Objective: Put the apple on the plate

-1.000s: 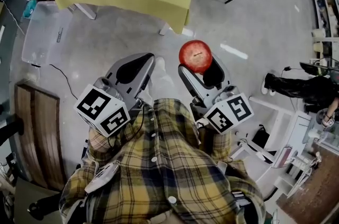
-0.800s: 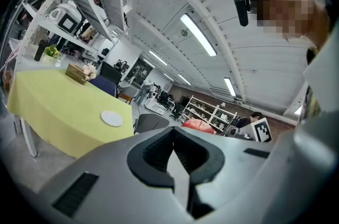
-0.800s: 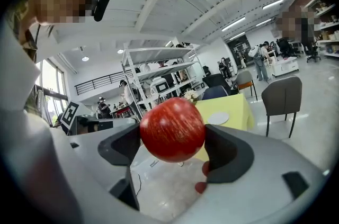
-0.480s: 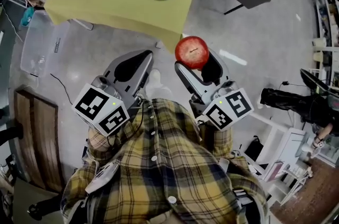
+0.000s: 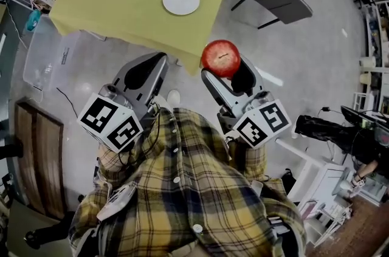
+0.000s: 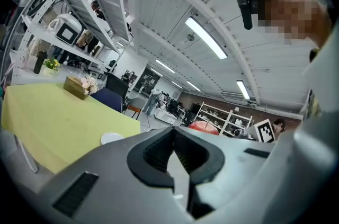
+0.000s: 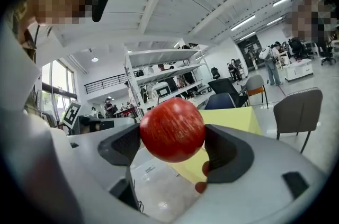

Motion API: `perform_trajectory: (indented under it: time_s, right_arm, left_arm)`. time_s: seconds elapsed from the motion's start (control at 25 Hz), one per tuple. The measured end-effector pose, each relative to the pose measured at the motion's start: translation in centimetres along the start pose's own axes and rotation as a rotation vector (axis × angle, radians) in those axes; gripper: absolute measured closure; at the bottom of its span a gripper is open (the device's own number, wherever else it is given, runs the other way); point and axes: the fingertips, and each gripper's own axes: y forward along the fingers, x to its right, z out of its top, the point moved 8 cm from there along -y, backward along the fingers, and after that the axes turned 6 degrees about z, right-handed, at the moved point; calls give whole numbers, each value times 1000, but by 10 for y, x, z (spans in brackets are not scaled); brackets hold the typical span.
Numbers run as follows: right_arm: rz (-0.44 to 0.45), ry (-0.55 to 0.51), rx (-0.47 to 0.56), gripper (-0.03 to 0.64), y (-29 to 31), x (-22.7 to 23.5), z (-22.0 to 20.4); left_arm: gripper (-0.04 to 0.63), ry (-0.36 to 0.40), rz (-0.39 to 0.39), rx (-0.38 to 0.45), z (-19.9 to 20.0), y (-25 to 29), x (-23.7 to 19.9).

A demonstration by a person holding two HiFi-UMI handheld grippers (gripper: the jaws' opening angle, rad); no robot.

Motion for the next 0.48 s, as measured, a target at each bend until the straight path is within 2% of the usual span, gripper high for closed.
perform_trajectory:
  time_s: [0.28, 0.48]
  right_arm:
    - [15, 35, -23, 241, 24, 18, 0]
    - [-7, 44, -4, 241, 58, 23, 9]
  left_arm:
    - [588, -14, 22, 1, 8, 17, -21]
    - [588, -7, 2, -27, 23, 32, -51]
